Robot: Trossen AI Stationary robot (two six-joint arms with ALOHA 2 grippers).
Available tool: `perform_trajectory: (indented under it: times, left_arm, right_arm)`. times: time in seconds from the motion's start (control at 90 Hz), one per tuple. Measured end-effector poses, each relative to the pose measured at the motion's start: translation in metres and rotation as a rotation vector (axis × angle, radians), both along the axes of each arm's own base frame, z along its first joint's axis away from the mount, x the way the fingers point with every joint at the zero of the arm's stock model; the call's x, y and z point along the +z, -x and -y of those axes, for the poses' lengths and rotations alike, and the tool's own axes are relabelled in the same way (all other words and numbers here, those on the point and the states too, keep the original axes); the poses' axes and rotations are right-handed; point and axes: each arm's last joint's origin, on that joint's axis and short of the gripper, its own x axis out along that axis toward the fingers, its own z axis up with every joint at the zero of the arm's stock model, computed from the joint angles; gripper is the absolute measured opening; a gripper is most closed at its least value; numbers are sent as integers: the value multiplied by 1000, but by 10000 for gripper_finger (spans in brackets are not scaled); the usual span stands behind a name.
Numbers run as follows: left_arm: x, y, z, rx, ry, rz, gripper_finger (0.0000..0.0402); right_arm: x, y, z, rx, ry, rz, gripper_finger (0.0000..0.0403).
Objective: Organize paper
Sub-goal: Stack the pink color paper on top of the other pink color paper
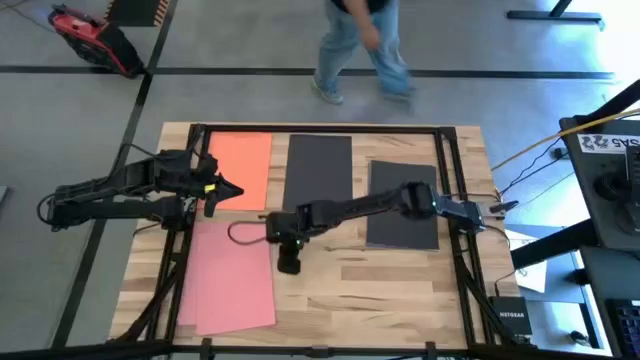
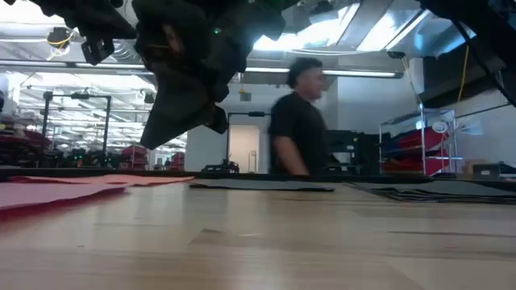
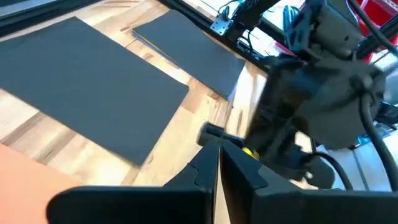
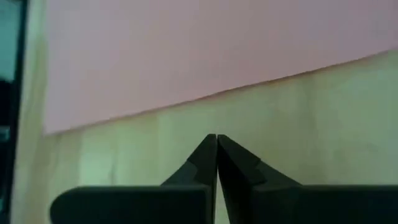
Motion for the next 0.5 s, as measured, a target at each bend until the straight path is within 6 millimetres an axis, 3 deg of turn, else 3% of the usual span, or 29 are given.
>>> perform_trajectory:
  times: [0.2,0.356,0.5]
  left_arm:
    - [0,0,0,1,3,-1,0]
    - [-1,0,0,1,5,-9,0]
    - [-1,1,0,-2,8,-14,0]
  right_arm:
    - [-21,-6,-43,56,-43,76,0]
    - [-45,-11,-53,4,-84,73,0]
    - [-54,-12,-57,3,-125,58,0]
